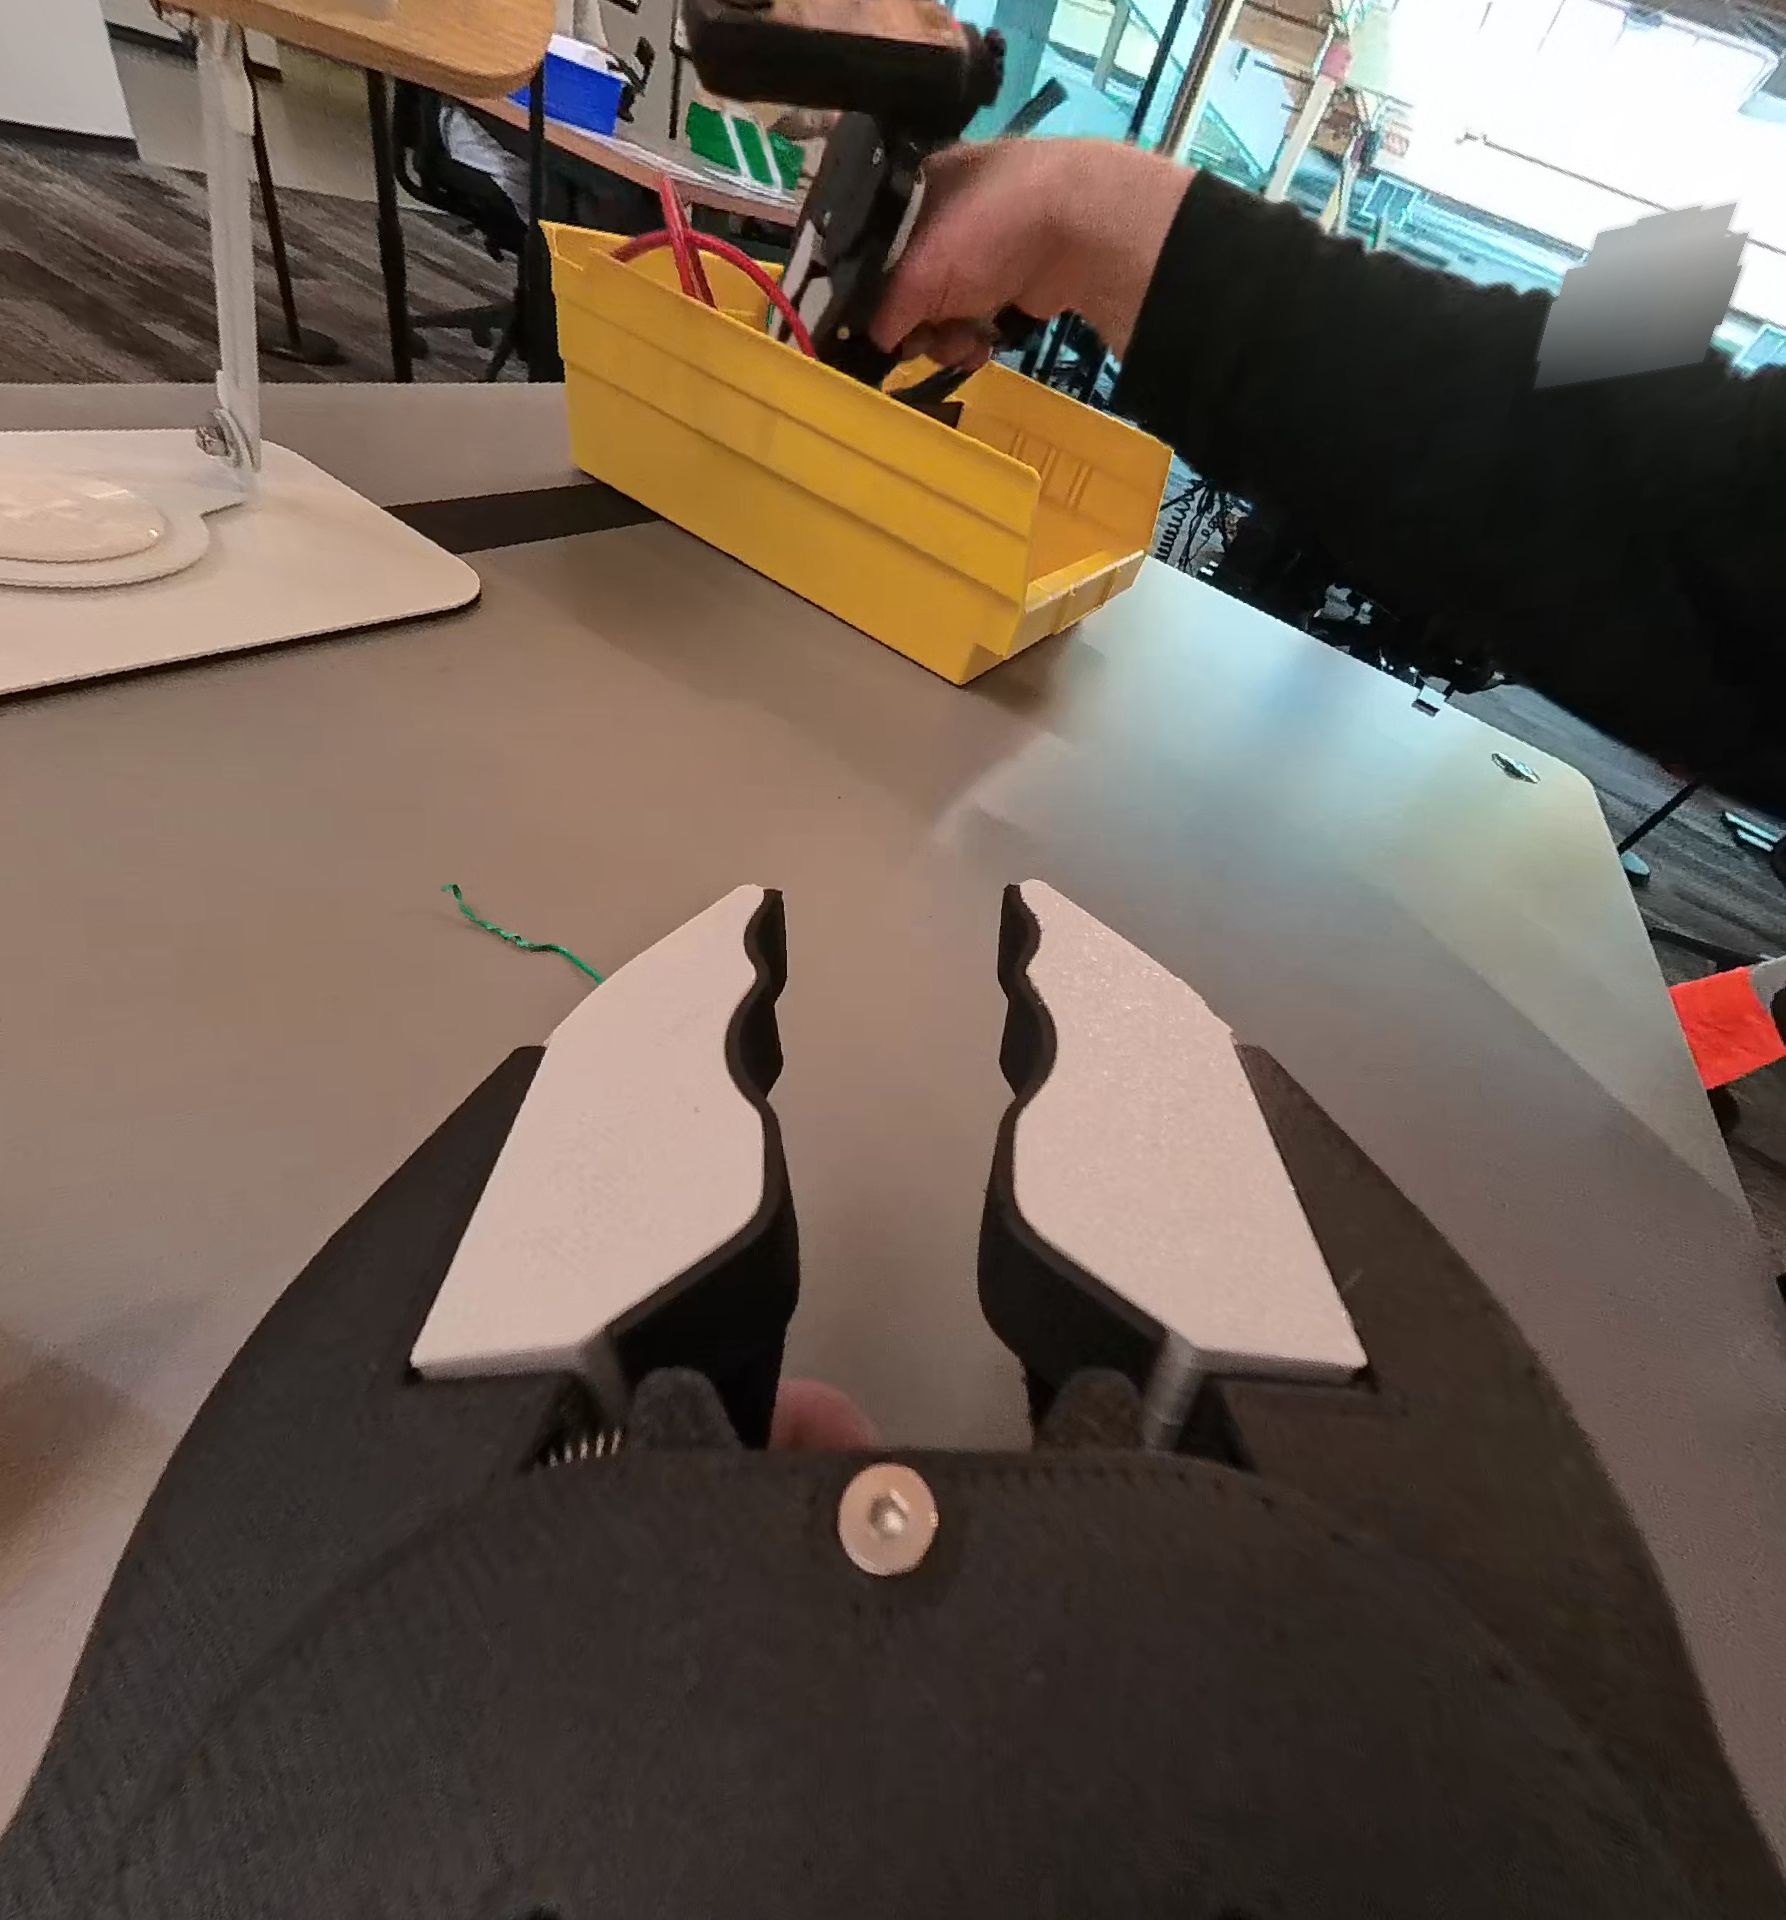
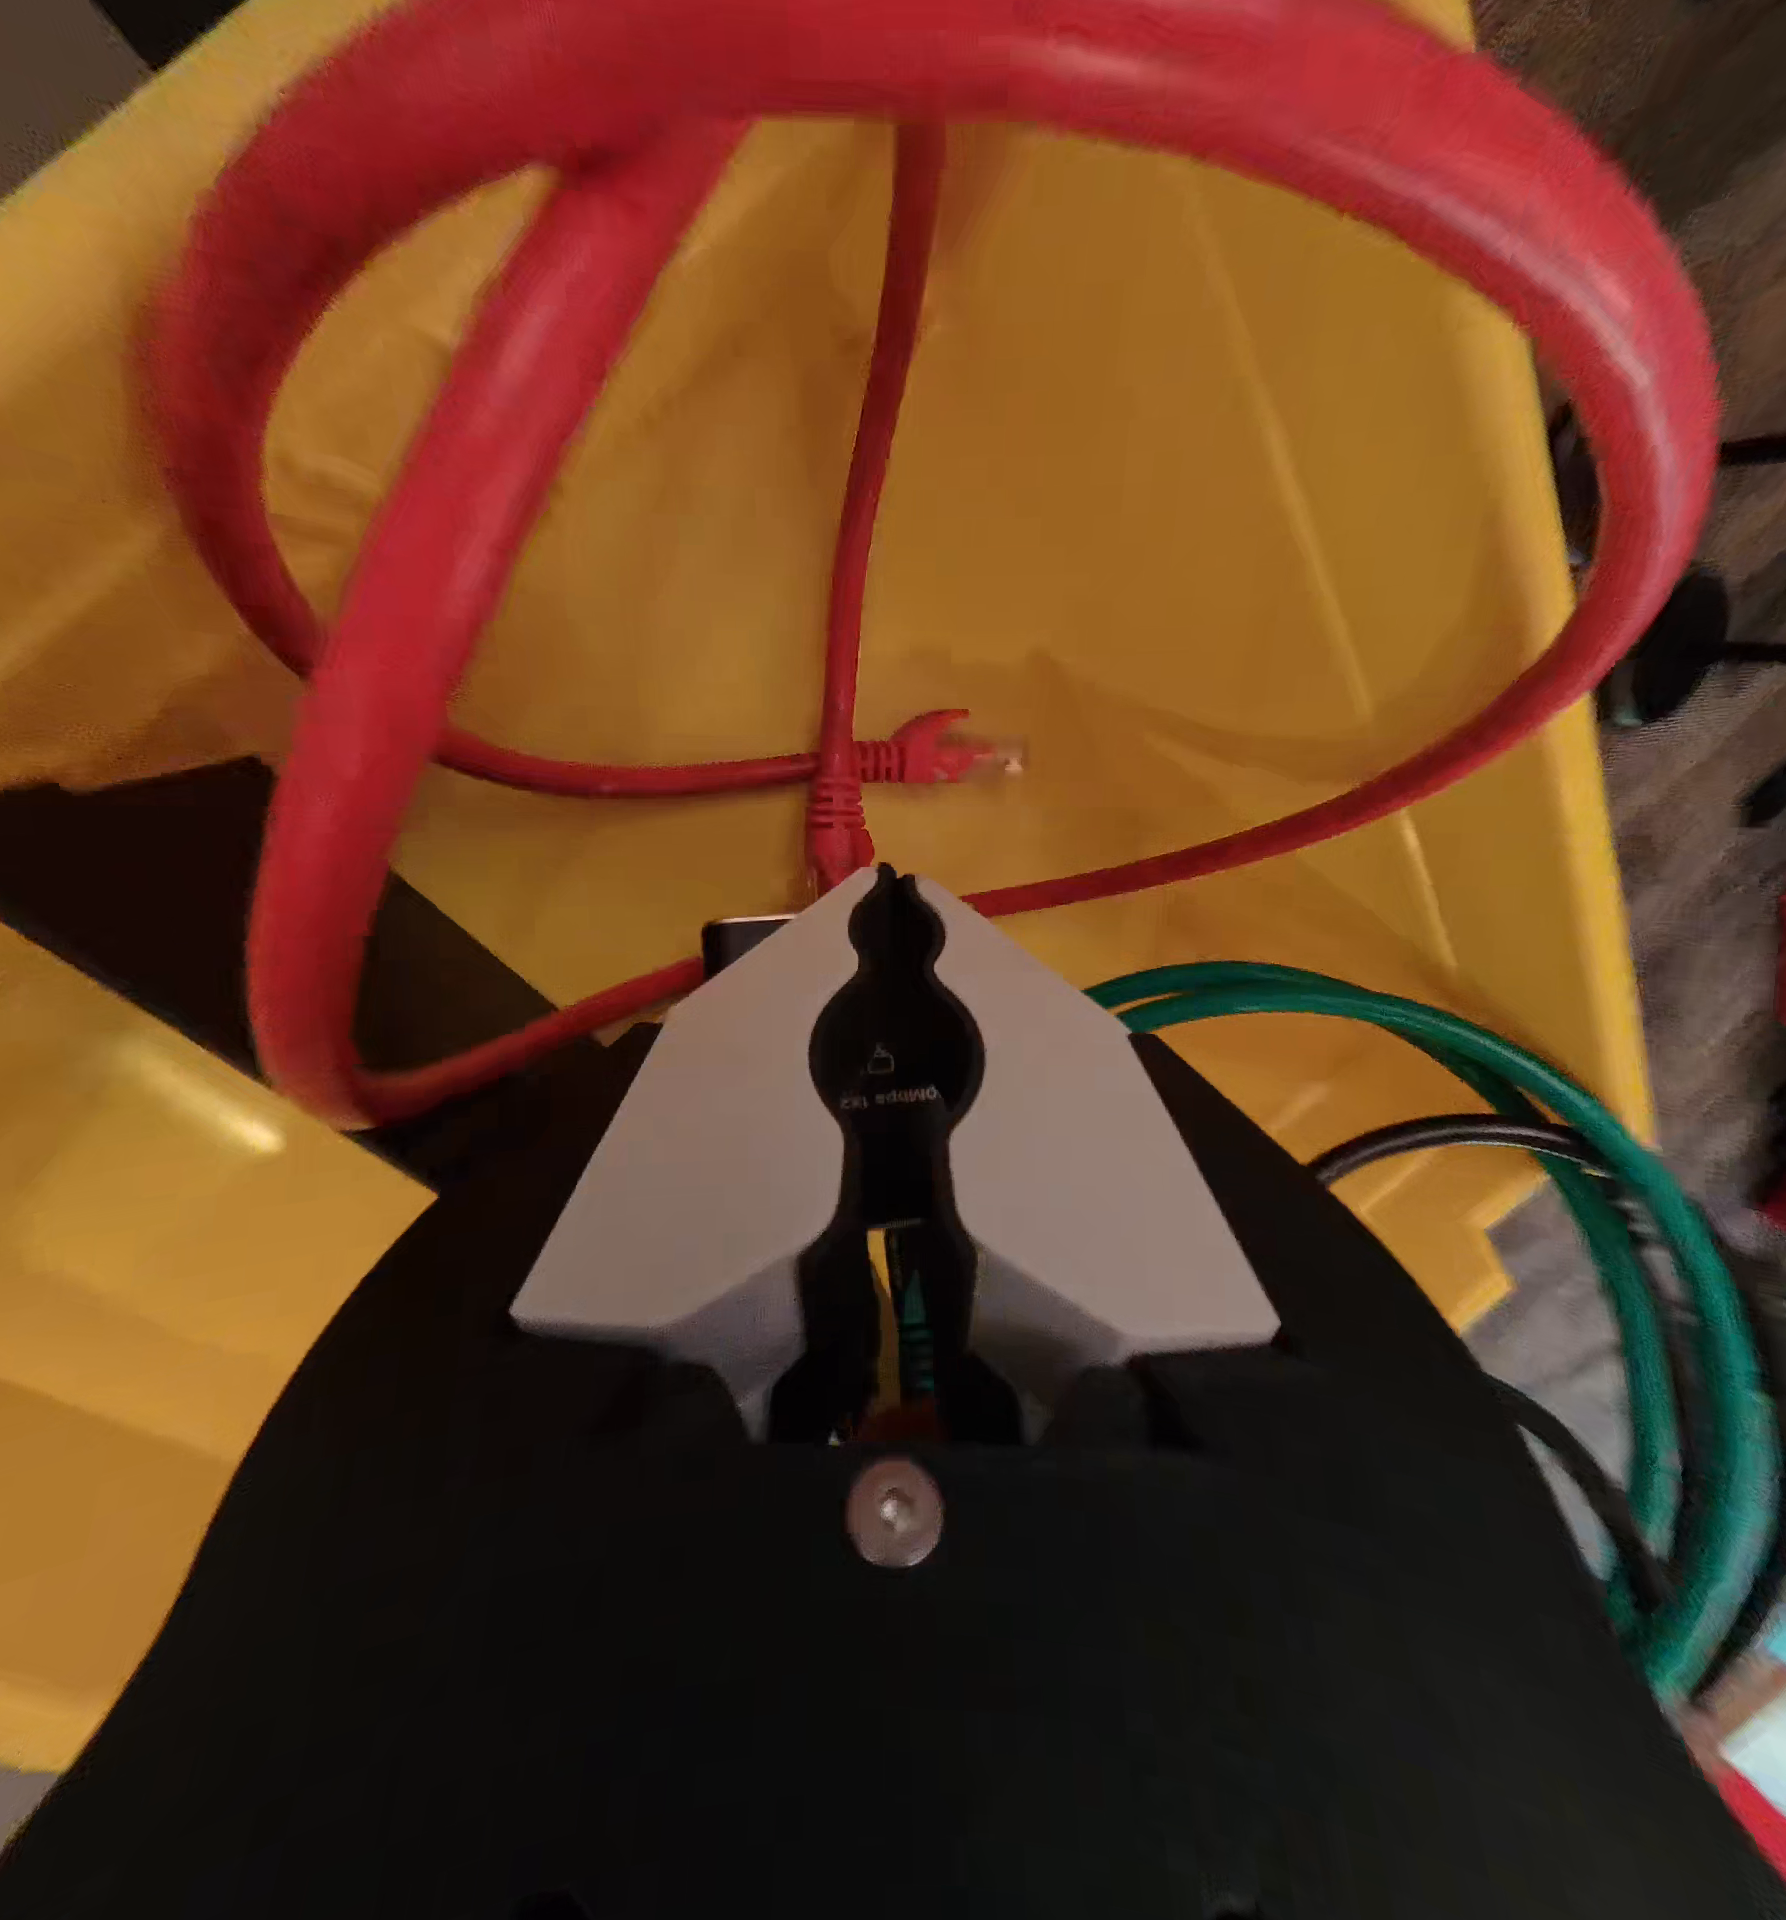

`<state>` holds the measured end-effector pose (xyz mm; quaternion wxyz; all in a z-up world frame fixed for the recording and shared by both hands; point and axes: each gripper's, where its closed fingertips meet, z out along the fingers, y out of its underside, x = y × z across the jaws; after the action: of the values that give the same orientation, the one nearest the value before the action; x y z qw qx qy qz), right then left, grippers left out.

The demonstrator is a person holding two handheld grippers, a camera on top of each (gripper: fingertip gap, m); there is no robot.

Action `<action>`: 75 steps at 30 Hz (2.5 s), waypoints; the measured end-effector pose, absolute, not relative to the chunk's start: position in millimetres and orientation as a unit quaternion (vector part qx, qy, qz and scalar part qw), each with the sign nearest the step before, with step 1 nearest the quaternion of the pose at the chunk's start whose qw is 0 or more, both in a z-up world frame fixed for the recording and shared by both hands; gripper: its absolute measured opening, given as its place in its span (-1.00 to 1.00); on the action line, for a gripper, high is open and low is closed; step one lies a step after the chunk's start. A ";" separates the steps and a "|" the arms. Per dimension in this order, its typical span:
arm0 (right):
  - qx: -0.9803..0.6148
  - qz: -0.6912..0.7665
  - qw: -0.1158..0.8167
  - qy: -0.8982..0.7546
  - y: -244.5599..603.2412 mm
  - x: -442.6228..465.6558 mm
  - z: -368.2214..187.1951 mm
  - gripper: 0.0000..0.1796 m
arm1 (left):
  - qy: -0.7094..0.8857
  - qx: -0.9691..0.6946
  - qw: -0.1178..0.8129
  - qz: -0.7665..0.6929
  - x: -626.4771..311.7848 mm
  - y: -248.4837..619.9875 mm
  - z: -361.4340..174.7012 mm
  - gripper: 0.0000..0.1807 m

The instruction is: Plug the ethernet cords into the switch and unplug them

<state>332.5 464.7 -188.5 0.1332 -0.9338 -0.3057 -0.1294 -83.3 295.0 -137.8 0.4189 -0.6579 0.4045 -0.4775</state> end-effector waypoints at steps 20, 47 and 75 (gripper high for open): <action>-0.837 -0.264 0.423 -0.227 328.4 335.8 -22.3 -0.47 | 0.263 -0.668 0.674 -0.174 -283.4 394.9 -5.3 -0.33; -0.758 0.080 0.377 -0.525 352.0 -90.8 -207.8 -0.80 | 0.277 -0.750 0.587 -0.128 -330.2 323.8 -112.4 -0.47; -0.825 -0.030 0.510 -0.243 333.1 199.0 -60.6 -0.84 | 0.268 -0.745 0.587 -0.167 -323.7 327.3 -113.7 -0.46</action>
<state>199.0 333.1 -60.6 0.5098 -0.8246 -0.2433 -0.0301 -323.7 327.3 -113.7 0.5873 -0.7453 0.2680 -0.1668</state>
